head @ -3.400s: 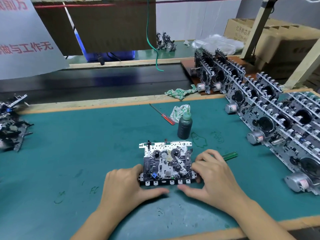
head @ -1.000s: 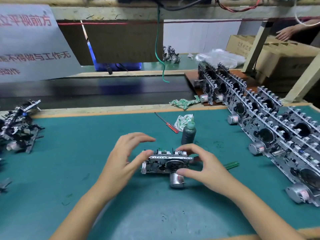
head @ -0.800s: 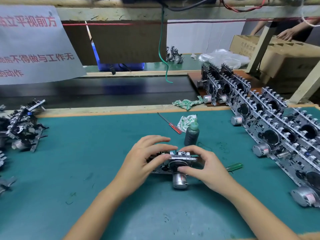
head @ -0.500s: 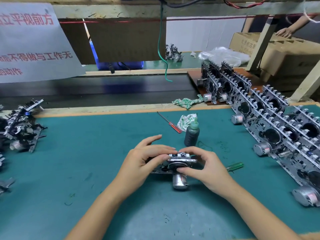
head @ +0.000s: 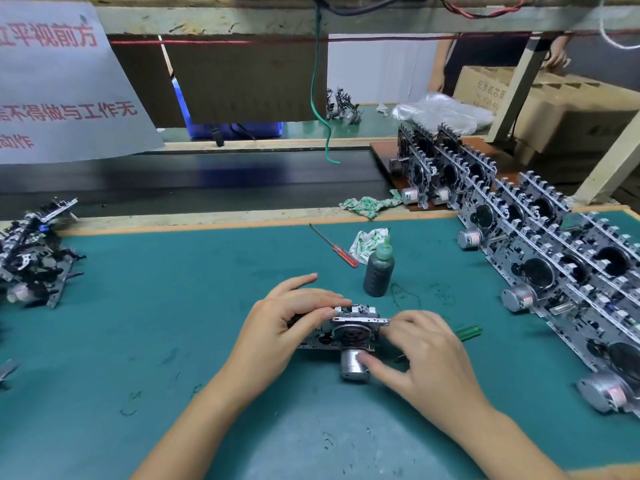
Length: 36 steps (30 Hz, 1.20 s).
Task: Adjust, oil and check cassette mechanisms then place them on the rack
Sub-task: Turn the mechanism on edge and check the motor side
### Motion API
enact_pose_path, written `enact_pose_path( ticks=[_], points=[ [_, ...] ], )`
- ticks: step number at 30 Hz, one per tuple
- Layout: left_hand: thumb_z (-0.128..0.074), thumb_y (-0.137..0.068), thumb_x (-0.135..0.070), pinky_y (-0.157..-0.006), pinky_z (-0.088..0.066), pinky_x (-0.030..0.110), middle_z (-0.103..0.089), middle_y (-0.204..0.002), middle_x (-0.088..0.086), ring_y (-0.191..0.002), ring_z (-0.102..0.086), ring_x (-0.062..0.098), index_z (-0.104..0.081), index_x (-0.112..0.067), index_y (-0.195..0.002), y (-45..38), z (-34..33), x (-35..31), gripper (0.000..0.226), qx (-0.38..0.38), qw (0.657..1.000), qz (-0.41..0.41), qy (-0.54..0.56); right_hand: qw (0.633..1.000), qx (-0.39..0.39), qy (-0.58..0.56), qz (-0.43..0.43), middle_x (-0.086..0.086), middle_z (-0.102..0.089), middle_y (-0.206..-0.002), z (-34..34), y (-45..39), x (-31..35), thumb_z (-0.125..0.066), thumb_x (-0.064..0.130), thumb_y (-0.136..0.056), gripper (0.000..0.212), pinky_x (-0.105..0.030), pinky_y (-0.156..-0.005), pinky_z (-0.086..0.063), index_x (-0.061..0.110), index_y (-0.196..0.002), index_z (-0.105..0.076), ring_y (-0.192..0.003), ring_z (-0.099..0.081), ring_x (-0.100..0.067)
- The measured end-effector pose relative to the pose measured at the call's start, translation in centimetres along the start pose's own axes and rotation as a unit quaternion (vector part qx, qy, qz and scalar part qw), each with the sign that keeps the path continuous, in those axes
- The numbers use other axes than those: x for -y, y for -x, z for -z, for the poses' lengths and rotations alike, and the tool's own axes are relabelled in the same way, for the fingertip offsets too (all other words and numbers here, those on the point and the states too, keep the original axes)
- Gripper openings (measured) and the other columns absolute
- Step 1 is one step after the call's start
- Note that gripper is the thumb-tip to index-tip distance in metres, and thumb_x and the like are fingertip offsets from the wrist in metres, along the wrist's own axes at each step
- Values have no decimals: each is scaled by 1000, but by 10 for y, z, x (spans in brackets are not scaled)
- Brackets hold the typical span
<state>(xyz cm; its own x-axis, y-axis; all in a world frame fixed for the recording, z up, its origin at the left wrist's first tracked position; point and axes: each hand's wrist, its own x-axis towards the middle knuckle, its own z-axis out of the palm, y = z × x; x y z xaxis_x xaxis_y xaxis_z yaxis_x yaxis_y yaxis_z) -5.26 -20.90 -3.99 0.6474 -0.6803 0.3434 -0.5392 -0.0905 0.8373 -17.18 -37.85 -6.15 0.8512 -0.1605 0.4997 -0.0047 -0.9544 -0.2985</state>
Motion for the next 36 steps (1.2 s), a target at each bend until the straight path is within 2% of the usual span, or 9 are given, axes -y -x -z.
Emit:
enact_pose_path(
  ticks=[8,12,14,17,20,27,30,33,36],
  points=[
    [-56,-88,-34,-100,-32,9,-67,-102,-29,-124,-42,-9,-69,-46,-96,0,-1,1,20,-2,1000,8,-1,999,27,9,-15,14,-60,-71,-2,0,-4,-52,58,-76,38,-19,-71,-36,24,-74,-69,-77,-51,-8],
    [-55,-87,-35,-101,-32,11,-68,-103,-28,-125,-42,-7,-70,-45,-97,0,0,2,21,1,1000,6,0,977,107,-141,-119,25,-59,-95,7,-13,-8,-60,72,-66,52,-16,-88,-35,40,-107,-63,-100,-50,3],
    [-54,-86,-36,-100,-32,11,-67,-103,-29,-125,-42,-7,-70,-45,-97,0,0,1,21,3,1000,11,-1,949,117,-257,-138,25,-61,-100,8,-22,-8,-75,54,-68,46,-10,-91,-33,44,-111,-60,-108,-50,5],
    [-55,-88,-35,-100,-32,10,-67,-102,-30,-122,-43,-10,-69,-46,-96,0,0,-2,20,9,1000,10,-1,919,132,-347,-127,21,-64,-100,3,-30,-4,-82,25,-71,31,-15,-92,-38,37,-95,-67,-105,-56,-1],
    [-56,-89,-29,-98,-30,6,-66,-100,-34,-117,-45,-14,-67,-48,-95,0,0,-4,23,6,1000,0,-4,906,124,-378,-145,16,-68,-95,0,-31,-3,-83,17,-69,28,-21,-90,-42,34,-87,-69,-97,-61,-3],
    [-55,-87,-37,-97,-34,8,-68,-99,-30,-119,-46,-11,-67,-53,-93,-2,-1,-3,21,5,1000,18,10,909,130,-365,-156,20,-69,-95,2,-32,-3,-82,22,-70,31,-17,-88,-41,40,-93,-69,-98,-60,2],
    [-54,-84,-38,-97,-36,10,-68,-99,-30,-119,-47,-10,-68,-49,-94,-2,-2,-2,21,-2,1000,24,14,936,108,-284,-180,29,-62,-96,4,-22,-2,-76,42,-71,37,-8,-92,-32,48,-104,-62,-102,-52,7],
    [-54,-84,-36,-96,-35,8,-68,-99,-30,-118,-47,-11,-68,-50,-93,0,-2,-3,22,1,1000,13,16,993,43,-86,-75,24,-64,-85,3,-9,1,-58,61,-78,37,-21,-96,-29,30,-91,-71,-89,-57,-6],
    [-53,-84,-36,-96,-34,8,-67,-99,-31,-118,-46,-12,-67,-50,-94,1,-1,-3,22,3,1000,17,5,997,55,-45,-27,13,-68,-79,0,-6,0,-47,55,-81,44,-29,-101,-27,19,-79,-73,-77,-60,-10]
  ],
)
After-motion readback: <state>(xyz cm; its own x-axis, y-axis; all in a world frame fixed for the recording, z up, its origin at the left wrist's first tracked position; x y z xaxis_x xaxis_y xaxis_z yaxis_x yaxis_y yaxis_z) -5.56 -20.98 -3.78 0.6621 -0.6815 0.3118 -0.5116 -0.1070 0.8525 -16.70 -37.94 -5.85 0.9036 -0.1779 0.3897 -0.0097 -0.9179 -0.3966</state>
